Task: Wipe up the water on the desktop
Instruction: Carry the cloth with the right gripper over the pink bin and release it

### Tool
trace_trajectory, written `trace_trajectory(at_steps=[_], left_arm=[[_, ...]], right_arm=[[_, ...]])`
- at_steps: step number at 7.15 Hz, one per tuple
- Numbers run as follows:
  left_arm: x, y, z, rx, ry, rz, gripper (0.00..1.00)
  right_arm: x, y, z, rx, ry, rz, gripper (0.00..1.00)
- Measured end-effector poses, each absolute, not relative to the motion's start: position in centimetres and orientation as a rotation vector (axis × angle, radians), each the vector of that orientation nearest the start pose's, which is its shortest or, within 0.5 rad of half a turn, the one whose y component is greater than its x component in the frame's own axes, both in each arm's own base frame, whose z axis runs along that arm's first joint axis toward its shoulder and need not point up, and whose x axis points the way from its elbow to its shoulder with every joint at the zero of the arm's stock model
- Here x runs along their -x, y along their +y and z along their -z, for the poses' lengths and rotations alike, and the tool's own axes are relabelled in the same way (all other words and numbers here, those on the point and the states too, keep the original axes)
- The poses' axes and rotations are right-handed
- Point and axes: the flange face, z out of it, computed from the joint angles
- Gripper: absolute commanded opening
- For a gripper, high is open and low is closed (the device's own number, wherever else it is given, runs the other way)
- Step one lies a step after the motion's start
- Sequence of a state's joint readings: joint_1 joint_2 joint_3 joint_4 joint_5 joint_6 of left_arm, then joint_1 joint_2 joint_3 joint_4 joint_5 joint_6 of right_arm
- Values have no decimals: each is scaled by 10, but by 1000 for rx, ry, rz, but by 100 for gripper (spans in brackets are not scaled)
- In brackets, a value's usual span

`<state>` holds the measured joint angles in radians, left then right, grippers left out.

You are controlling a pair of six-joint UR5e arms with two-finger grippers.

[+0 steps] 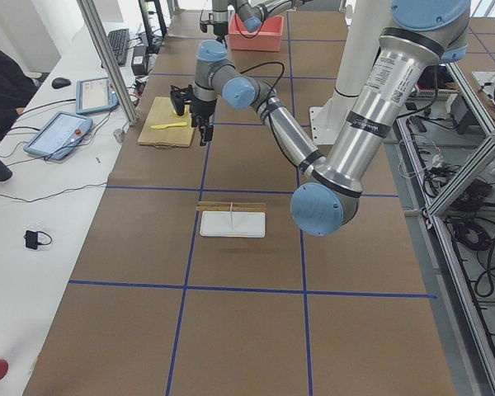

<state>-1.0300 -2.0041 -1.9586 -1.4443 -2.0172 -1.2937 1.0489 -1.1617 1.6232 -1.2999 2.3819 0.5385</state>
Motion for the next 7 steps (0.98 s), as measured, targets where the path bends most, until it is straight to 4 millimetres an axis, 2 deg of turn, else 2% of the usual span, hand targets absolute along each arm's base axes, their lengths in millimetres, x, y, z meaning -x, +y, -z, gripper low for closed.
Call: trace_trajectory(at_steps=[2,3,4,6,7], left_arm=[[-222,-544,-268,-75,812,556,98],[-222,-544,-267,-76,812,556,98],[-221,-544,-267,-77,813,556,98],[-221,-544,-266,-78,815,555,98],[-221,-544,-266,-78,816,555,98]], right_arm=[[173,-603,-354,-231,-1088,185,0],[118,-601,-362,-242,-1111,120,0],[71,-586,-382,-241,-1120,53,0],[5,-519,-449,-215,-1093,-56,0],[-25,-482,-489,-235,-1056,-47,0]])
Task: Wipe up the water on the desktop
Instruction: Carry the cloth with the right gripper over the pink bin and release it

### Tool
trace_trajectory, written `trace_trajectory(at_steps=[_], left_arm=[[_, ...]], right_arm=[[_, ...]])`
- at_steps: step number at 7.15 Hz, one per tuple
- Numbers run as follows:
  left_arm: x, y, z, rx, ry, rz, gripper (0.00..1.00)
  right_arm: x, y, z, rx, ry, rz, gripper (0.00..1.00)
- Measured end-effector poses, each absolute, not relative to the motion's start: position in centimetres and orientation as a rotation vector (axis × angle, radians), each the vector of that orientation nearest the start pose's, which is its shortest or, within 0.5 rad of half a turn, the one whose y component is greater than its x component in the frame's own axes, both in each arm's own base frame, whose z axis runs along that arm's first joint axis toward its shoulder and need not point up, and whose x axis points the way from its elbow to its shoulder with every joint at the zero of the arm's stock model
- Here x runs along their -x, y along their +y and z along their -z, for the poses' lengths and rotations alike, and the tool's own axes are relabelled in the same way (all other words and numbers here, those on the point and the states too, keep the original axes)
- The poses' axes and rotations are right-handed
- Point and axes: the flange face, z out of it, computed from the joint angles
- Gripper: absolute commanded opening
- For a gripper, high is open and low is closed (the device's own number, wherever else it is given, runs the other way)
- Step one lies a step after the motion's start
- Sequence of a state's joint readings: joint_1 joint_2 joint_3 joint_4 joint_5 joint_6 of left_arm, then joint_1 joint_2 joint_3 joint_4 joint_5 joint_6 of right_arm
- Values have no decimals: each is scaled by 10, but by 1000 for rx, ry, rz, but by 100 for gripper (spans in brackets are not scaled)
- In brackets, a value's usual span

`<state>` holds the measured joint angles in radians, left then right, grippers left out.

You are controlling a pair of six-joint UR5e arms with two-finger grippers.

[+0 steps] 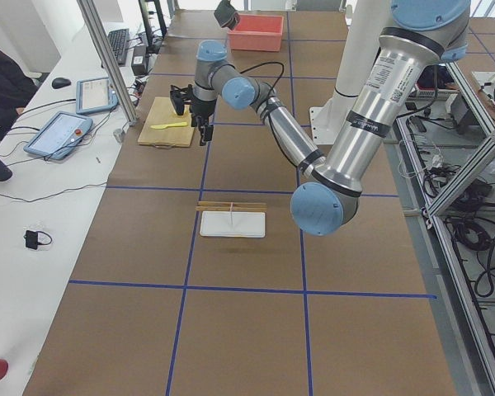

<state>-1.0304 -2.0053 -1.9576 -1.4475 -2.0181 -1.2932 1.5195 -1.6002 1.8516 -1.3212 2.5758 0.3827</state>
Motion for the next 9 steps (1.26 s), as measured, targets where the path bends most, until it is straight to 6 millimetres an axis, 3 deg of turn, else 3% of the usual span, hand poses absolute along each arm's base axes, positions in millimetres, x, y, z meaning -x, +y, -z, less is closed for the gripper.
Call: trace_trajectory(at_steps=[2,4,5,8,9], left_arm=[[-221,-544,-266,-77,816,554,98],[-221,-544,-266,-78,816,555,98],[-221,-543,-266,-78,816,555,98],[-216,-542,-264,-86,820,545,98],[-210,-537,-273,-94,808,509,98]], right_arm=[[-53,-423,-561,-254,-938,32,0],[-53,-394,-601,-195,-850,79,0],[-50,-389,-609,-164,-833,94,99],[-45,-379,-629,-85,-803,86,100],[-45,-379,-639,-68,-795,79,100]])
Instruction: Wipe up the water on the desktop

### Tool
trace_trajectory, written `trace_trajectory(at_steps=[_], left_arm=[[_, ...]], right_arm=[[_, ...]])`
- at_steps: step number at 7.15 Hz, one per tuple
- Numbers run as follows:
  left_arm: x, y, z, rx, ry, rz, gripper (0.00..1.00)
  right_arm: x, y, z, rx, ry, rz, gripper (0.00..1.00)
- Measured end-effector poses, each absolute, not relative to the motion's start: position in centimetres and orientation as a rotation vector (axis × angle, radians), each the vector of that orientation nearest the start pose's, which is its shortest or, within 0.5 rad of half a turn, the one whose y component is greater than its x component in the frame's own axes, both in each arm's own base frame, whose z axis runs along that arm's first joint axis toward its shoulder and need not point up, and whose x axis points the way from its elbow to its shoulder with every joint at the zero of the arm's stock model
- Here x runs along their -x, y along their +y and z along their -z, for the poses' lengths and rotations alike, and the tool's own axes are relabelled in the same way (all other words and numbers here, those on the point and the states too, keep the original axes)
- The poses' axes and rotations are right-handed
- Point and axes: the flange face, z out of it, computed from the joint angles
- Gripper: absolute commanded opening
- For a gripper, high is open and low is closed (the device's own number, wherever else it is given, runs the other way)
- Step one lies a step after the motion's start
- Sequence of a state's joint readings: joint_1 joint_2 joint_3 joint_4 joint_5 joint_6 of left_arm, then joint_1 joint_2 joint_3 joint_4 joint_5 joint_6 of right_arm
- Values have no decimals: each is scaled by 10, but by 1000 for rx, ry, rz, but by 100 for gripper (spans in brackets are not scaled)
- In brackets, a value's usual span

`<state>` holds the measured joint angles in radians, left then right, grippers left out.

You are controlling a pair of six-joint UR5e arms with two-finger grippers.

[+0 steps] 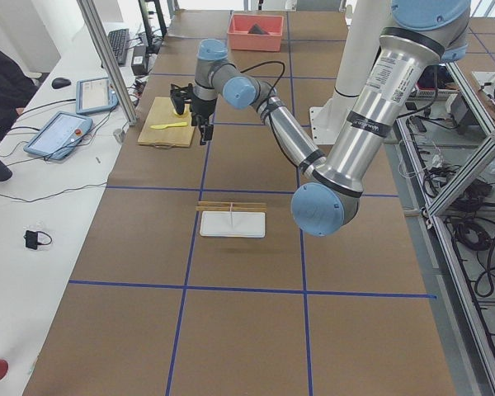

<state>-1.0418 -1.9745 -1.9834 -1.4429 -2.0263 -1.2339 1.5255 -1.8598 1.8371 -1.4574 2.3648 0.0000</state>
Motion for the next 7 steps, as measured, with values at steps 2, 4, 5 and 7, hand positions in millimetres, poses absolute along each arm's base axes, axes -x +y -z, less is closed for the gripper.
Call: trace_trajectory(at_steps=[2,4,5,7], left_arm=[[-173,-519,-329,-111,738,413,98],[-120,-514,-377,-113,678,411,98],[-87,-513,-401,-113,662,380,98],[-7,-510,-475,-89,668,222,98]], right_arm=[[-46,-386,-647,-62,-784,76,100],[-49,-391,-646,-66,-784,66,100],[-49,-392,-646,-64,-789,62,100],[-48,-392,-646,-62,-800,59,100]])
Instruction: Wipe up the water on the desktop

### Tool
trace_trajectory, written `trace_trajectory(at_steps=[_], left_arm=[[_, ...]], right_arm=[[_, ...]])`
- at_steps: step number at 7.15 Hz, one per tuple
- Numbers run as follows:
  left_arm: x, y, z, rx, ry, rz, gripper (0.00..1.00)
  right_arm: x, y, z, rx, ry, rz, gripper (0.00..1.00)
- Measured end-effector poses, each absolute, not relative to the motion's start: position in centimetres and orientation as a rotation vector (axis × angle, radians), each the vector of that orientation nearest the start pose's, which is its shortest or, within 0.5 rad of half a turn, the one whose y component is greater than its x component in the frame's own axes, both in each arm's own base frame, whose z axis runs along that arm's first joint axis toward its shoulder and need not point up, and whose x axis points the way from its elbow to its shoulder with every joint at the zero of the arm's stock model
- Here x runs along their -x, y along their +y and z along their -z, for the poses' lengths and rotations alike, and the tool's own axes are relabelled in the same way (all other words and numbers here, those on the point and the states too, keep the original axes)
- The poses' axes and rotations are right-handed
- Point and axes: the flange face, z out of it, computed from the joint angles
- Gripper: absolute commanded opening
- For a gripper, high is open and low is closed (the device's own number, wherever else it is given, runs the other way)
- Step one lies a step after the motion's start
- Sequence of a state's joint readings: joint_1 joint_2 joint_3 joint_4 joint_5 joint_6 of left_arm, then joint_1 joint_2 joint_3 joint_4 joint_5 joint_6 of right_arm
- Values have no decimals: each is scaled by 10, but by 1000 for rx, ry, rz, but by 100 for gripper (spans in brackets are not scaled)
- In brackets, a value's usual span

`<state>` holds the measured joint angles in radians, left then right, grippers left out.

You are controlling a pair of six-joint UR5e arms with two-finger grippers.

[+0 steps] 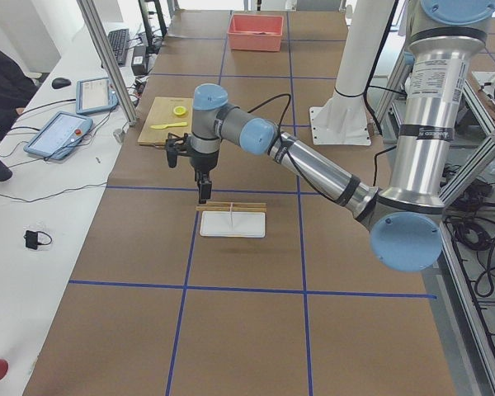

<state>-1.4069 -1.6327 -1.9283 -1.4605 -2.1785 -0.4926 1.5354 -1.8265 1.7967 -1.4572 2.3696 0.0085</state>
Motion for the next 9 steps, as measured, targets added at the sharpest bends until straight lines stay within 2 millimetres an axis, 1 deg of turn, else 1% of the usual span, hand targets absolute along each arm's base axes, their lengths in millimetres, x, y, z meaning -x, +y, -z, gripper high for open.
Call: trace_trajectory(at_steps=[1,2,4,5,6,7,9], left_arm=[[15,-508,-517,-75,663,148,98],[23,-508,-550,-66,661,106,98],[27,-510,-606,-44,656,91,98],[31,-506,-629,-22,652,102,98],[37,-504,-639,-15,651,116,98],[43,-502,-640,-15,664,123,98],[45,-501,-638,-21,713,92,98]], right_arm=[[-48,-391,-647,-61,-801,58,100],[-48,-391,-647,-60,-802,58,100],[-48,-390,-647,-58,-802,57,100],[-48,-390,-648,-58,-802,57,100],[-48,-391,-648,-56,-800,56,100],[-48,-391,-649,-51,-797,53,100],[-49,-392,-659,-33,-790,46,100]])
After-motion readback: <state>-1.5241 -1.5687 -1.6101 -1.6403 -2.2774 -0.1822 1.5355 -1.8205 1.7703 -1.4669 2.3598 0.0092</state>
